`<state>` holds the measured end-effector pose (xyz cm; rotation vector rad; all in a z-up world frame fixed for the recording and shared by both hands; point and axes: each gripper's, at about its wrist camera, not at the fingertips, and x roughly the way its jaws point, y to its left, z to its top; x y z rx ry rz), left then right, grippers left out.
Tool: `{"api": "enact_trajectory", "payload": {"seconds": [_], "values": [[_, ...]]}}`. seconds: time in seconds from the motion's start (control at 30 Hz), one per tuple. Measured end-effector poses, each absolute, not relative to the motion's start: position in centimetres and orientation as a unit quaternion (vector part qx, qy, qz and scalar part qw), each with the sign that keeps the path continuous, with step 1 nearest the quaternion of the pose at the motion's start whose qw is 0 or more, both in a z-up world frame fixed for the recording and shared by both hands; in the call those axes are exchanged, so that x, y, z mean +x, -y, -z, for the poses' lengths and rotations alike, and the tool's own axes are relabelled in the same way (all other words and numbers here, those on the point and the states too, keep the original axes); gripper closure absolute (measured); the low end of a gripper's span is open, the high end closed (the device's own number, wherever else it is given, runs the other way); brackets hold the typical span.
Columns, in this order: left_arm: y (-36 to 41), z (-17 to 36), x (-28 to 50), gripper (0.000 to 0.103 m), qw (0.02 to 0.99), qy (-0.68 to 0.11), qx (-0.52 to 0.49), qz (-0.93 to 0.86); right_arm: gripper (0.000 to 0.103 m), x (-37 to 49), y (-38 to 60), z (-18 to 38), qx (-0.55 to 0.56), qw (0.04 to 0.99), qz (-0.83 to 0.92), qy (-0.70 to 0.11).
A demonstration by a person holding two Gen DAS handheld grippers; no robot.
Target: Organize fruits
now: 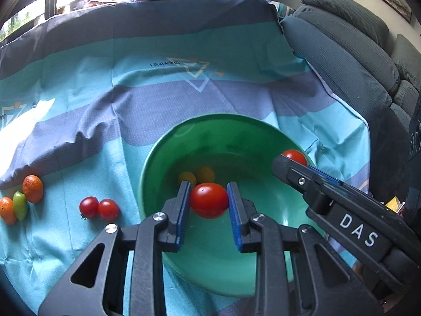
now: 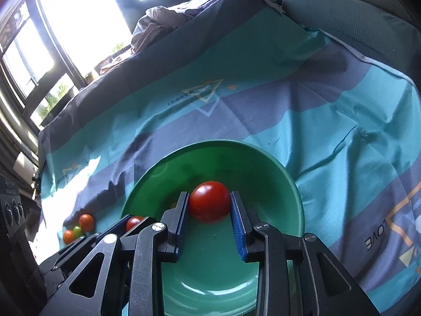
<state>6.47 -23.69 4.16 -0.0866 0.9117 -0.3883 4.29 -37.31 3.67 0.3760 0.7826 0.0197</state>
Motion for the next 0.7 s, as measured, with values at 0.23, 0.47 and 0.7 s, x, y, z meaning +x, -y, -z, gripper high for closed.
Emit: {"api": "enact_trajectory", "payload": {"seconds": [0.23, 0.47, 0.7], "values": [[24.32, -3.48, 6.56, 0.075, 0.873, -0.448, -0.038, 0.189, 0.07, 4.81, 37.32, -3.03, 0.18, 0.899, -0.005, -0.398], [24.36, -3.29, 6.58, 0.075, 0.872, -0.45, -0.036, 0.191, 0.07, 4.96, 37.37, -2.98, 0.177, 0.899, -0.001, -0.402], [24.39, -3.24, 6.43, 0.075, 0.871, -0.452, -0.037, 0.189, 0.07, 5.0, 37.13, -2.93, 0.173, 0.899, -0.001, -0.403]]}}
